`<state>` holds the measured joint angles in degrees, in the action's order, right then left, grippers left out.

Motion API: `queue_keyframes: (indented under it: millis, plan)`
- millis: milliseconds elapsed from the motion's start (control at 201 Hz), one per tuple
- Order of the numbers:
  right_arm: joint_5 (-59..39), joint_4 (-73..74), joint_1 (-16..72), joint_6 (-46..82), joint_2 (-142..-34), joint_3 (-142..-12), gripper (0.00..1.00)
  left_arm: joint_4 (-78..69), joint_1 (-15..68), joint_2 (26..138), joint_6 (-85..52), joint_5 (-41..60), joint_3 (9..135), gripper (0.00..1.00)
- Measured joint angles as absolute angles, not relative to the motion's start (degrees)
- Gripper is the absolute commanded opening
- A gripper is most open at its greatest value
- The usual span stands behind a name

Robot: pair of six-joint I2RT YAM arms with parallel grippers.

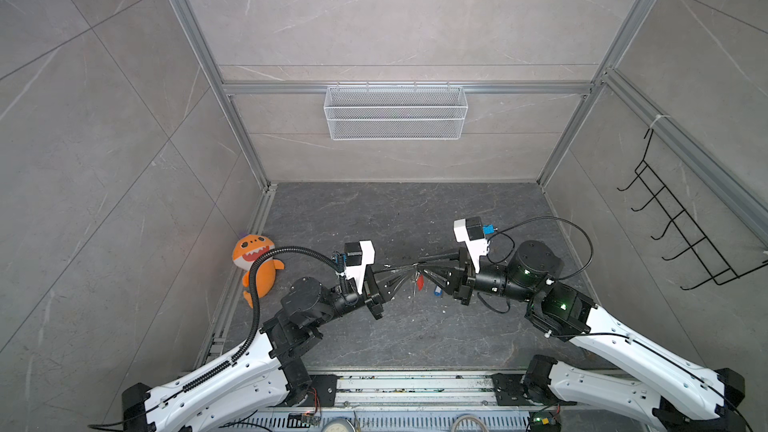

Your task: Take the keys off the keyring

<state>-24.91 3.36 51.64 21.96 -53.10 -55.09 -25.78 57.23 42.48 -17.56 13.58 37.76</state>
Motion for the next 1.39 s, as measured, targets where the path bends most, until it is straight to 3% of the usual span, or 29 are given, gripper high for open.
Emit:
queue_keyframes:
  millis: [110, 344, 468, 568, 812, 996, 1395]
  plan:
    - [-25.7, 3.4, 51.6, 22.1, -53.1, -55.2, 0.22, -25.8, 57.2, 42.5, -17.6, 13.6, 37.8, 0.0]
    - [-26.4, 2.9, 51.7, 22.0, -53.1, -55.5, 0.0, -25.6, 57.2, 42.1, -18.1, 13.6, 37.8, 0.0]
    - [-26.4, -0.3, 52.1, 21.2, -53.1, -56.9, 0.0, -23.9, 57.3, 41.3, -18.2, 13.6, 37.9, 0.27]
    - [-25.9, -5.2, 52.0, 20.4, -52.8, -58.8, 0.0, -20.6, 57.3, 39.2, -18.2, 13.5, 38.0, 0.38]
    - [-25.8, -20.5, 52.0, 15.6, -54.7, -68.9, 0.0, -7.7, 57.3, 33.9, -17.0, 13.6, 42.7, 0.42]
    - [-26.8, -32.5, 52.0, 11.3, -60.1, -76.8, 0.0, 0.3, 57.3, 36.9, -16.2, 17.6, 49.1, 0.43]
    - [-30.1, -50.5, 53.3, 0.5, -65.4, -84.8, 0.0, 11.2, 57.3, 45.5, -15.8, 27.9, 52.9, 0.31]
